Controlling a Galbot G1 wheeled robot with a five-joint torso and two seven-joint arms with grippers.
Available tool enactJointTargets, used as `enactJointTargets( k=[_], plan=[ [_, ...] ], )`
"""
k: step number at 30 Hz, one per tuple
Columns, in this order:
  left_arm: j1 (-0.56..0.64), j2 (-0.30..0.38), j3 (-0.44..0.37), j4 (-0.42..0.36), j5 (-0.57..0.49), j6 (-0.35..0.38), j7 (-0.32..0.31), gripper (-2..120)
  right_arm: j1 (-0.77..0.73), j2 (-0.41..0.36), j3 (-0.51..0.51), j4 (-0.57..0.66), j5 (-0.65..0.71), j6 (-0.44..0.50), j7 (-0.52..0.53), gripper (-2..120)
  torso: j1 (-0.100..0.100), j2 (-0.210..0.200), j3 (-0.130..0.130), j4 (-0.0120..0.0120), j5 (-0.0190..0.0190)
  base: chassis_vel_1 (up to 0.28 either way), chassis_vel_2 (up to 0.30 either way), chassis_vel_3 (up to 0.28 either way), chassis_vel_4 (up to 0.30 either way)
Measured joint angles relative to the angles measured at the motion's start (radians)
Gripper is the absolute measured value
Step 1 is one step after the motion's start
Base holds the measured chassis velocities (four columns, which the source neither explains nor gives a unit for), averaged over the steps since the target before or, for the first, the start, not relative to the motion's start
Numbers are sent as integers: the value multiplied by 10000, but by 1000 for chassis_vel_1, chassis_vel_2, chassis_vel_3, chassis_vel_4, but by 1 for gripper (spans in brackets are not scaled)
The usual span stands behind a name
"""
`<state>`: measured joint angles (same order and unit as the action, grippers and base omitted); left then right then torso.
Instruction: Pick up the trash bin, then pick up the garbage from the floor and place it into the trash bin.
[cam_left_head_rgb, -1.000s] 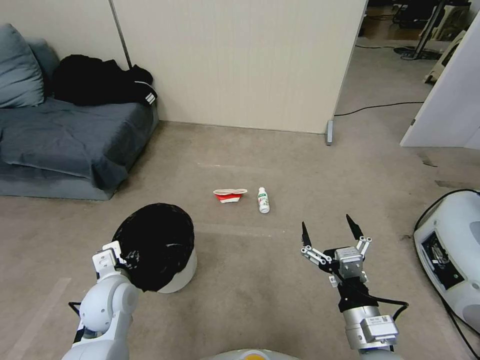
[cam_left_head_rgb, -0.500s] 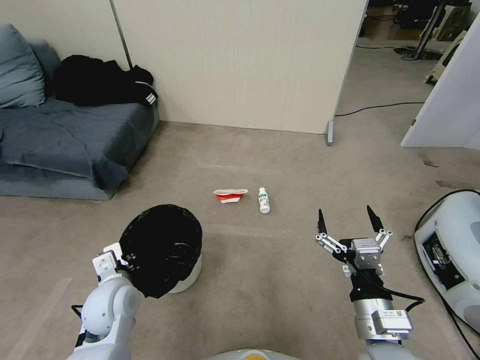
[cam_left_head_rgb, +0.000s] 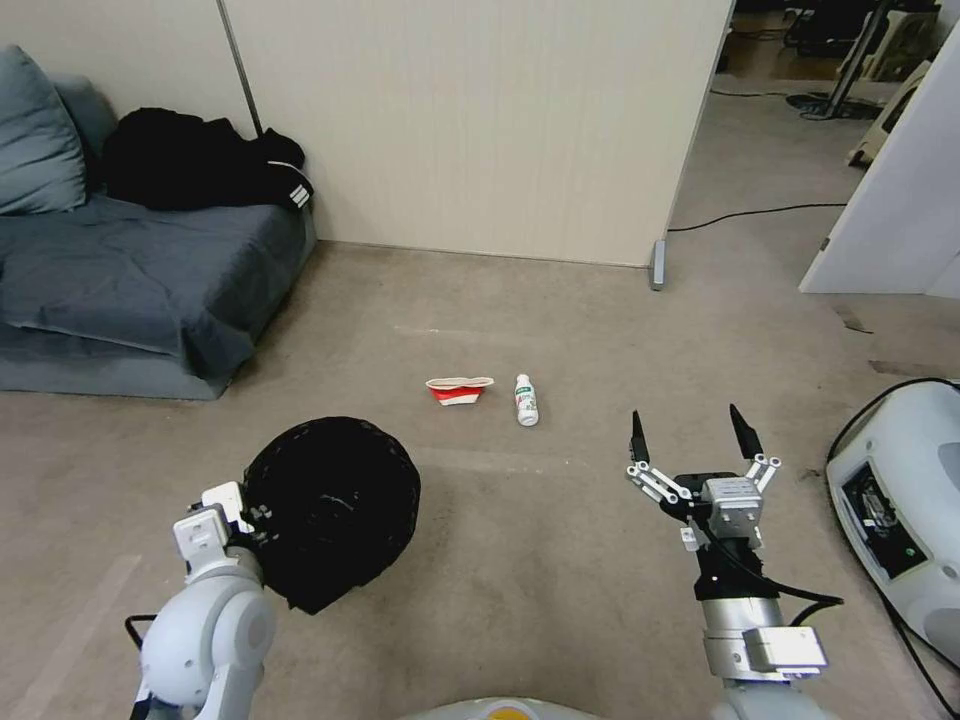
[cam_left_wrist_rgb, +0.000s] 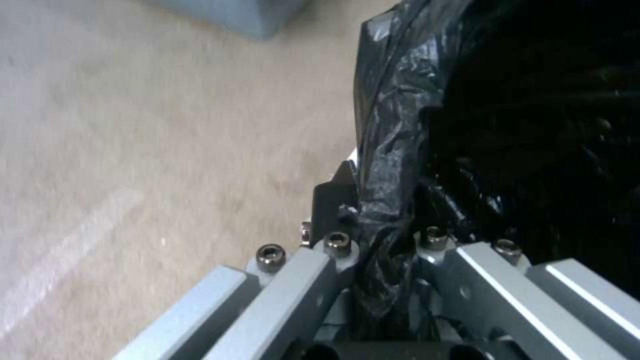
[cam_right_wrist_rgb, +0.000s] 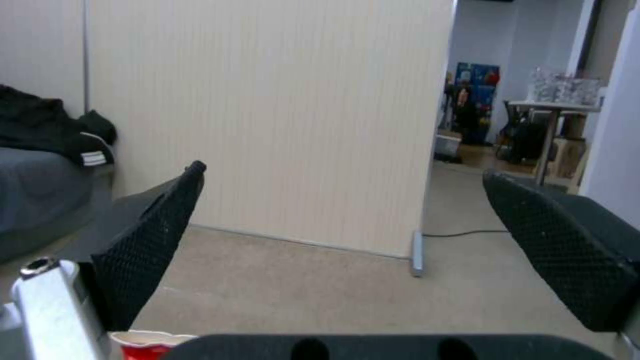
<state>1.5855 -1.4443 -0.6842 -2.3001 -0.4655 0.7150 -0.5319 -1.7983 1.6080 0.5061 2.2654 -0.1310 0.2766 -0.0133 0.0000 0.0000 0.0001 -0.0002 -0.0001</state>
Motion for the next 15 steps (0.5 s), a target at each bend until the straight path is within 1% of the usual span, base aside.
enactJointTargets(
  k=[1, 3, 4, 6, 8, 9, 11, 13, 15],
  plan=[
    [0, 0, 0, 0, 0, 0, 0, 0, 0, 0, 0, 0, 0, 0, 0, 100, 0, 0, 0, 0, 0, 0, 0, 0, 0],
    [302, 51, 14, -546, 0, -7, -8, 0, 34, -2, -37, -102, 104, 55, -71, 100, 0, 0, 0, 2, 1, 0, 0, 0, 0],
    [302, 51, 14, -546, 0, -7, -8, 0, 34, -2, -37, -102, 104, 55, -71, 100, 0, 0, 0, 2, 1, 0, 0, 0, 0],
    [525, 84, 34, -920, 25, -7, -24, 0, 74, -27, -39, -172, 380, 85, -184, 100, -1, 0, 0, 2, 3, 0, 0, 0, 0],
    [900, 79, 118, -1481, 164, -22, -35, 0, 85, -119, 7, -240, 628, 133, -442, 100, 0, 0, 0, 2, 1, 0, 0, 0, 0],
    [900, 79, 118, -1481, 164, -22, -35, 0, 85, -119, 7, -240, 628, 133, -442, 100, 0, 0, 0, 2, 1, 0, 0, 0, 0],
    [1217, 21, 201, -1922, 285, -54, -36, 0, 94, -181, 20, -289, 670, 180, -597, 100, 0, 0, 0, 2, 3, 0, 0, 0, 0],
    [1361, -6, 242, -2019, 316, -71, -21, 0, 99, -187, 19, -301, 673, 185, -664, 100, 0, 0, -1, 2, 5, 0, 0, 0, 0],
    [1623, -43, 334, -2064, 383, -77, 61, 0, 107, -199, 12, -329, 680, 227, -843, 100, 0, 0, -1, 2, -1, 0, 0, 0, 0]
  ],
)
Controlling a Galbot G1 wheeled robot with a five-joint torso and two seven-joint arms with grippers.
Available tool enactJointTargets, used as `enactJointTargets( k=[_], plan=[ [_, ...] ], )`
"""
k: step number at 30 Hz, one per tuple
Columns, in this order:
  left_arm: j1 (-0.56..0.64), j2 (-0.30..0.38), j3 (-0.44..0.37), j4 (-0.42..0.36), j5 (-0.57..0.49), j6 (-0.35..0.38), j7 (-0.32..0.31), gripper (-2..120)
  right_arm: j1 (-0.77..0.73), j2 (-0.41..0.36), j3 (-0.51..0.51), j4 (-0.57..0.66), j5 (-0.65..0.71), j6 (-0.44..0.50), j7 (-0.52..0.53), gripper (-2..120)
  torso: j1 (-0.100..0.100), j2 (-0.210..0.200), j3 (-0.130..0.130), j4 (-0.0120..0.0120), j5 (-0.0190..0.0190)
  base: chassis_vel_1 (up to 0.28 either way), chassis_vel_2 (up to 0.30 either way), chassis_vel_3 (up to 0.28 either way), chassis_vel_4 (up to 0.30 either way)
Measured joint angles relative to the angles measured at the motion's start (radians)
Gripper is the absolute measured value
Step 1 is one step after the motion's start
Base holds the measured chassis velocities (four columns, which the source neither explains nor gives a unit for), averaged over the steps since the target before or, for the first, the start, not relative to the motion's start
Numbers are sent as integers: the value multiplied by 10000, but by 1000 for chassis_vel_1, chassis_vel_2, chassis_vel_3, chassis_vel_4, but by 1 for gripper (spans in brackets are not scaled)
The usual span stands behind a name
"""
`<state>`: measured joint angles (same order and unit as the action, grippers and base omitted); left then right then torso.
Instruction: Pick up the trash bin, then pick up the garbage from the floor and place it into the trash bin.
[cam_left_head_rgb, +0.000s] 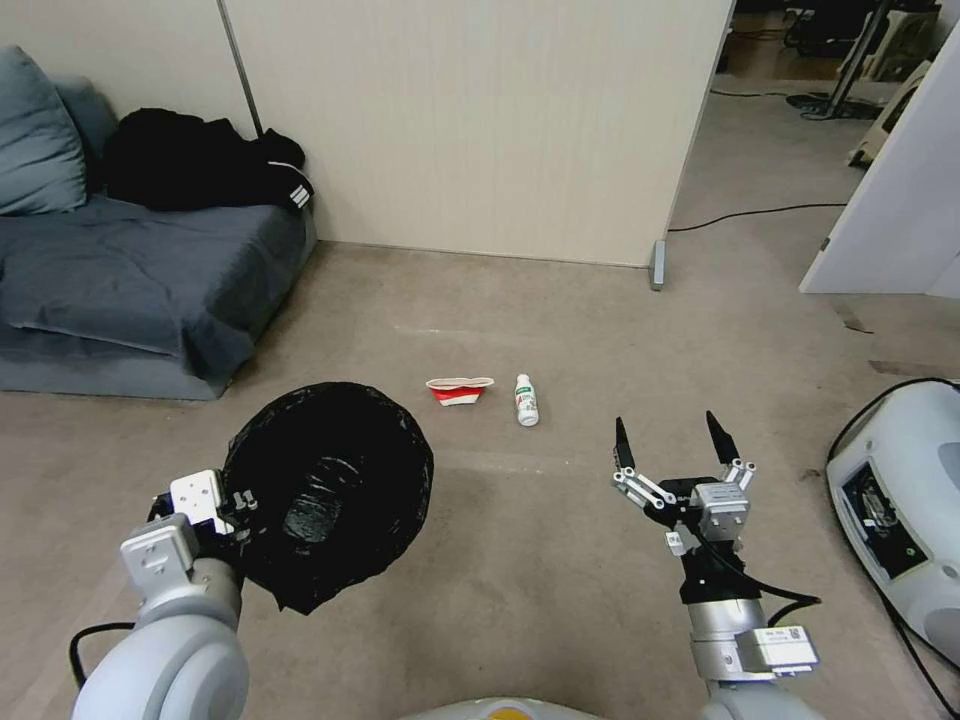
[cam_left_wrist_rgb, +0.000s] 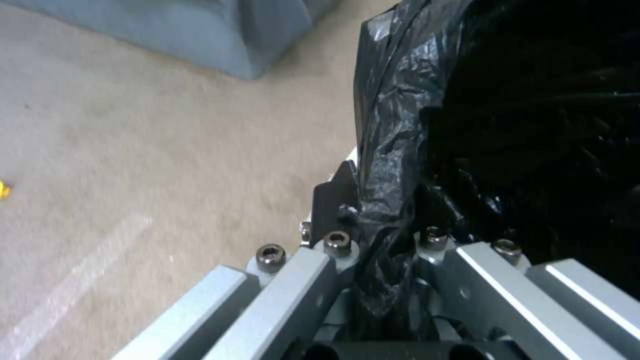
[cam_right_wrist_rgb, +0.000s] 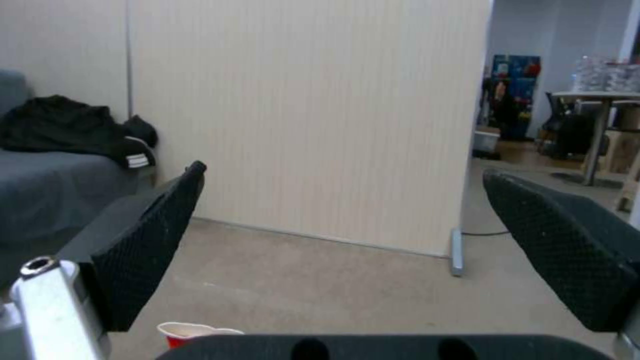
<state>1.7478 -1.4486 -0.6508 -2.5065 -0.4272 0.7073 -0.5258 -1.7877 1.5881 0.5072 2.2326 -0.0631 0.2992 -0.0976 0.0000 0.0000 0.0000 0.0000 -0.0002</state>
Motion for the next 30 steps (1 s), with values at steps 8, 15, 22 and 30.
enactJointTargets(
  k=[8, 15, 22, 30],
  plan=[
    [427, -253, 241, 0, 321, -110, 156, 0, -29, -32, -8, -114, -21, 268, -468, 100, 0, 0, 0, 0, 2, 0, 0, 0, 0],
    [486, -272, 273, 10, 464, -149, 249, 0, 5, -5, -43, -205, -59, 300, -506, 100, -2, 0, -1, 0, 2, -38, 29, 27, -36],
    [423, -215, 254, 32, 484, -149, 343, 0, 26, -4, -63, -263, -89, 304, -515, 100, -1, 0, 0, 0, 2, -166, 159, 149, -152],
    [308, -211, 239, 45, 485, -149, 366, 0, 24, -5, -59, -344, -163, 341, -595, 100, -1, 0, 2, 1, 2, -184, 200, 191, -195]
  ],
)
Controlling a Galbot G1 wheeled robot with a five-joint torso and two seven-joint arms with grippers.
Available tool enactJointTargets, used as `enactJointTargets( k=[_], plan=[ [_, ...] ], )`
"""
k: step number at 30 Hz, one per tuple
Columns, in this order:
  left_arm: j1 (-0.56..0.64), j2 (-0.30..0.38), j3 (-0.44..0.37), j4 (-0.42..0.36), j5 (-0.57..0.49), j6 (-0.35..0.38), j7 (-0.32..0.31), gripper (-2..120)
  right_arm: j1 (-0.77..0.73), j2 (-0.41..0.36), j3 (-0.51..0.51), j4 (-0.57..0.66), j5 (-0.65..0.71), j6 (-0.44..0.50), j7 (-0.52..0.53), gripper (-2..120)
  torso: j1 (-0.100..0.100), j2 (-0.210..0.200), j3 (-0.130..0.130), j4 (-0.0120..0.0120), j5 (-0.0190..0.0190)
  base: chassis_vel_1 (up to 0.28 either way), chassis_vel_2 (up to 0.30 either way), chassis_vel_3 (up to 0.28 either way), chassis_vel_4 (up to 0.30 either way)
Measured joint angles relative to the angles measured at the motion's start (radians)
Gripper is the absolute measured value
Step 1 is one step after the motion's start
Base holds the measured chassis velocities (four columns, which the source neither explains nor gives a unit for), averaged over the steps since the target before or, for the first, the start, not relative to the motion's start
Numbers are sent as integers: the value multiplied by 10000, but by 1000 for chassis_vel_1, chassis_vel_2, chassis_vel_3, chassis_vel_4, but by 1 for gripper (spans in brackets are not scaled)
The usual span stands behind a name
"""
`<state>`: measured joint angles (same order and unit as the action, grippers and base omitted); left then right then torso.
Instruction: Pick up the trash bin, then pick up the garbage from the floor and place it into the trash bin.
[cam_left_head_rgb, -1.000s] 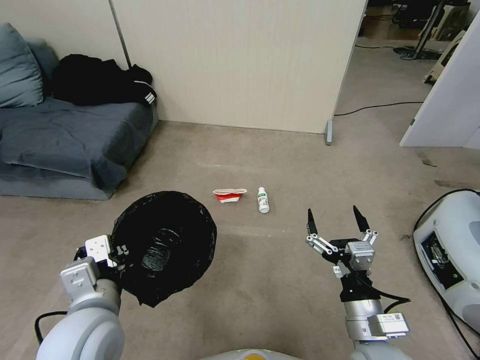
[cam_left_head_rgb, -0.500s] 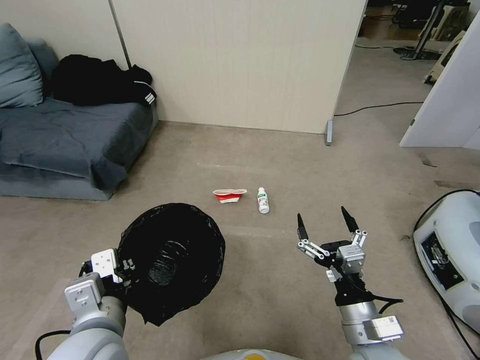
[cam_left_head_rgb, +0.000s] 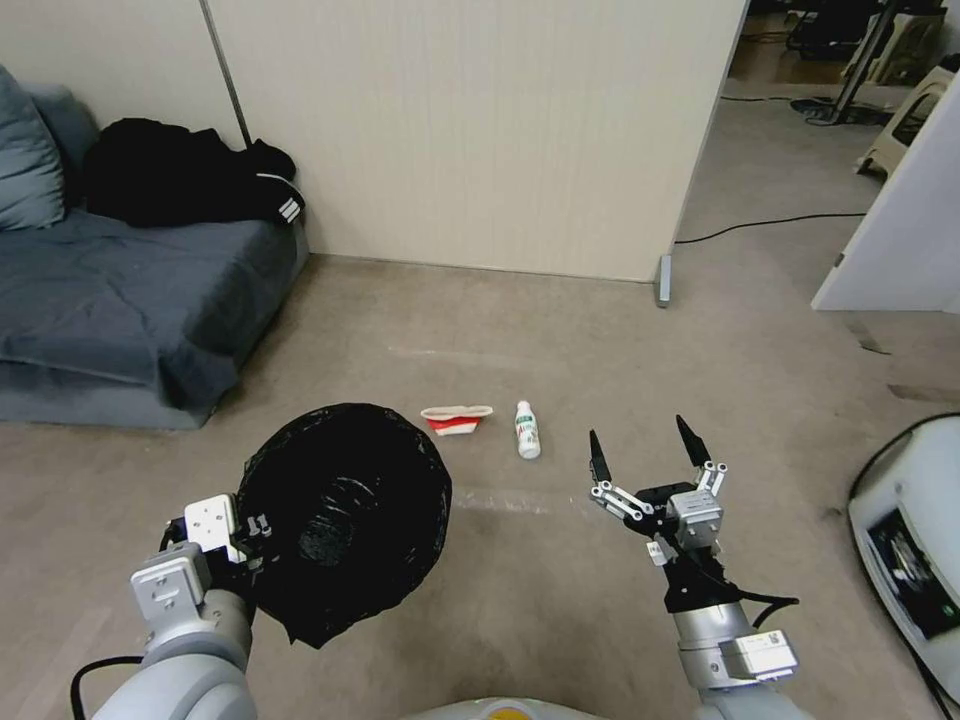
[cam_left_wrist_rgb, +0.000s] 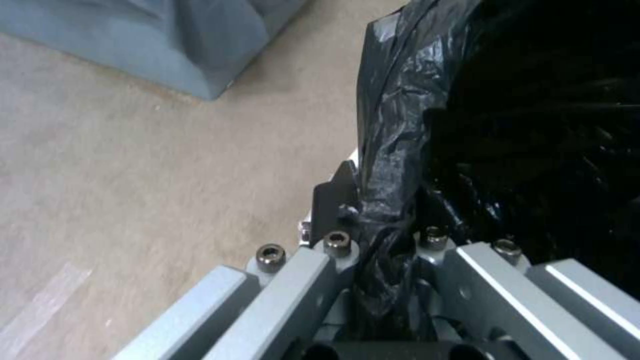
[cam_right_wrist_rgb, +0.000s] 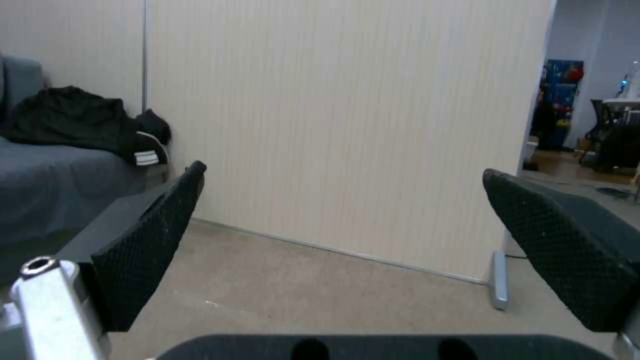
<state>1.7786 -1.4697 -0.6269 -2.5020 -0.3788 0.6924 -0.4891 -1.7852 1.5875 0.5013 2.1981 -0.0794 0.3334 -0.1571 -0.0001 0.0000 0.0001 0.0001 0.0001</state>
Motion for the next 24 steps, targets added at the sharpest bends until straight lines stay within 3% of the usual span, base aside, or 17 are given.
enactJointTargets(
  k=[12, 19, 24],
  plan=[
    [-111, -43, 12, 8, -1, -16, 7, 0, 65, -46, -18, -128, 87, 383, -183, 100, 1, 0, 0, -1, 0, -144, 138, 132, -140],
    [-88, -4, 1, 15, 114, -99, 43, 0, 456, -1149, -254, -544, -30, 409, 441, 100, 0, 0, -2, 0, 0, 0, 0, 0, 0],
    [-140, 8, 6, 19, 241, -149, 125, 0, 1014, -1890, -786, -970, 136, -487, 1299, 100, 0, 0, -1, -2, -1, 0, 0, 0, 0]
  ],
)
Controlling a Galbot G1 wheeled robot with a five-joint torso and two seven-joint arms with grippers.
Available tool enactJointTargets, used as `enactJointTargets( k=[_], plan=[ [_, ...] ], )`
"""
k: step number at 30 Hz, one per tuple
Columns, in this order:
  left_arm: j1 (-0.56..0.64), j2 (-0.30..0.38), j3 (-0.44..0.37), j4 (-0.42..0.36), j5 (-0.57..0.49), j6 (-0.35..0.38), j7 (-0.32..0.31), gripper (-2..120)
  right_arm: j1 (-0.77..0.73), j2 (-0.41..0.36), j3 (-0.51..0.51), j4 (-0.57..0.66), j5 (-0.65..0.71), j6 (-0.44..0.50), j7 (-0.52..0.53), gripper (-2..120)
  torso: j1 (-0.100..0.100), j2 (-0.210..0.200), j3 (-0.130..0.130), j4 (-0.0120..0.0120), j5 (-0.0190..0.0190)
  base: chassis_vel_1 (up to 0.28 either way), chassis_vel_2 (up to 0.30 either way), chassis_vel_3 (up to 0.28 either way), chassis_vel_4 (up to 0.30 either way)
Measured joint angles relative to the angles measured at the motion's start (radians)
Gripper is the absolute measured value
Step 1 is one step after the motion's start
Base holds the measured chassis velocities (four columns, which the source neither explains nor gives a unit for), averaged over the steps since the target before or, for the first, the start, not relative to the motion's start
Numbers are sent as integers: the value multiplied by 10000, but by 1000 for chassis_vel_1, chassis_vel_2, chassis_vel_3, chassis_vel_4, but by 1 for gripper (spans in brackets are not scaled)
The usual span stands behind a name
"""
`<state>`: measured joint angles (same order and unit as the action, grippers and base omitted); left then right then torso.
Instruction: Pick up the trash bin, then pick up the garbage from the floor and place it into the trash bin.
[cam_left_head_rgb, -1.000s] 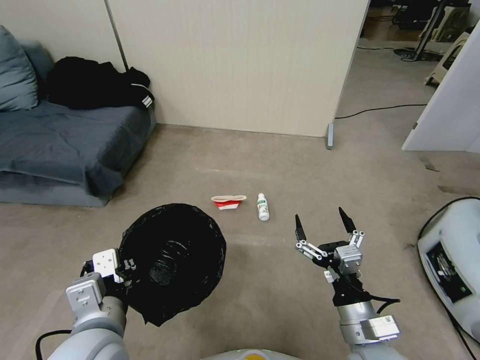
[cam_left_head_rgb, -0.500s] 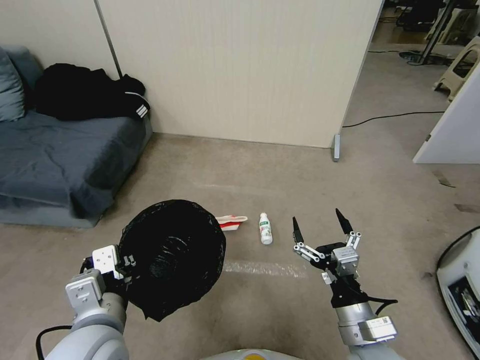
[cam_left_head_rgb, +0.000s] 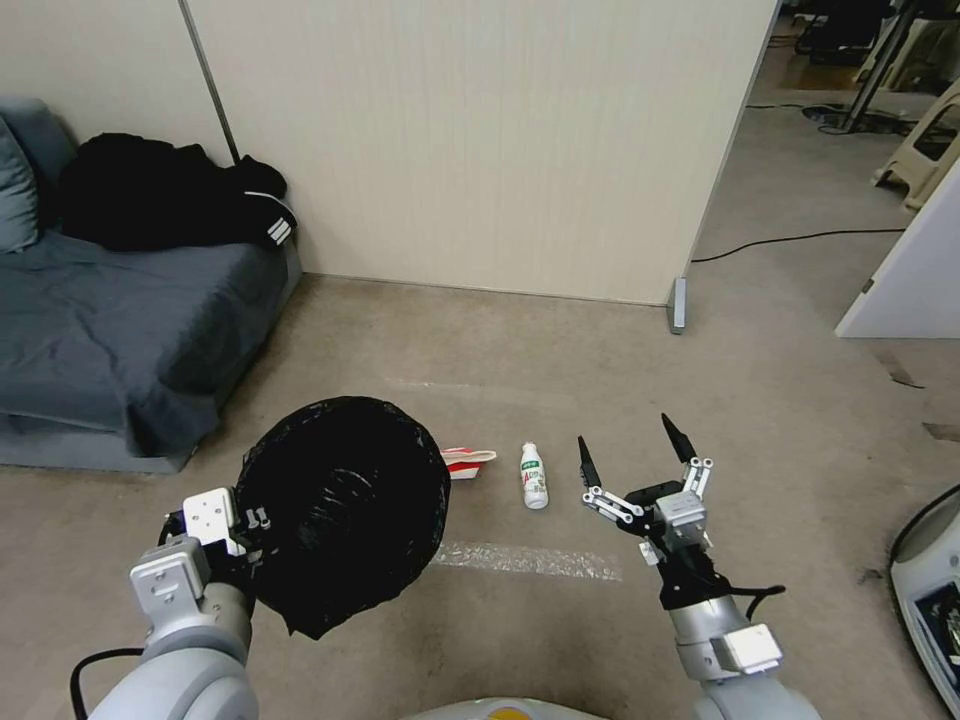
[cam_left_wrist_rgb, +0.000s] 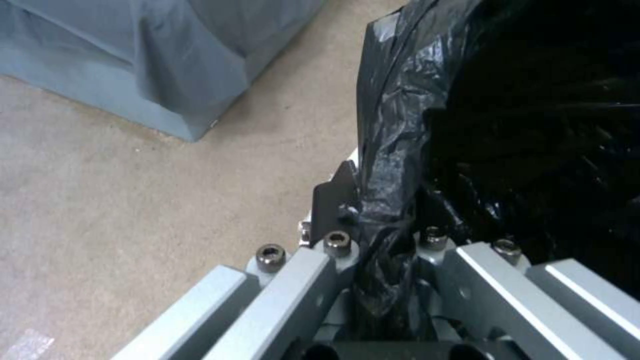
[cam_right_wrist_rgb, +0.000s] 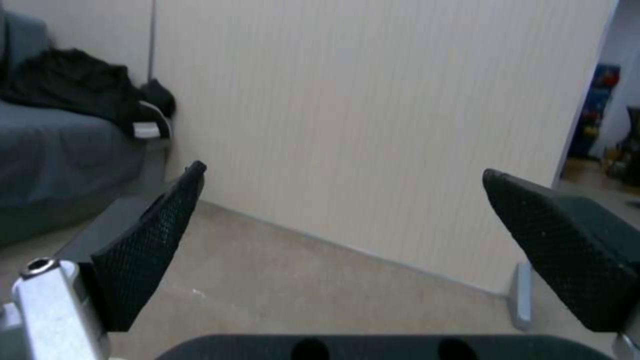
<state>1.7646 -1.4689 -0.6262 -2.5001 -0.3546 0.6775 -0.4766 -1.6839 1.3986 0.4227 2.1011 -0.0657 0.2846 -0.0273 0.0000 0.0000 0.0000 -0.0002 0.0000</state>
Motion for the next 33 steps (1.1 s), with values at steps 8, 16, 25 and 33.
enactJointTargets(
  k=[8, 16, 25, 33],
  plan=[
    [-4, -28, -108, 1, 66, -11, 138, 0, 1534, -634, -1124, -575, 1444, -2813, 926, 100, 0, 0, 0, 2, -1, 0, 0, 0, 0],
    [32, -72, -178, 1, 139, -57, 171, 0, 2640, -1259, -2103, -1391, 2912, -4704, 1236, 100, 1, 0, 1, 3, 1, 0, 0, 0, 0],
    [180, -301, -110, 1, 380, -117, 203, 0, 4137, -1838, -3427, -3763, 4038, -5747, 1263, 100, 0, 0, 1, 2, 0, 0, 0, 0, 0],
    [308, -296, -137, 1, 383, -131, 204, 0, 5081, -1626, -3674, -5699, 4187, -5778, 1016, 100, 1, 0, 1, 2, 1, 0, 0, 0, 0]
  ],
)
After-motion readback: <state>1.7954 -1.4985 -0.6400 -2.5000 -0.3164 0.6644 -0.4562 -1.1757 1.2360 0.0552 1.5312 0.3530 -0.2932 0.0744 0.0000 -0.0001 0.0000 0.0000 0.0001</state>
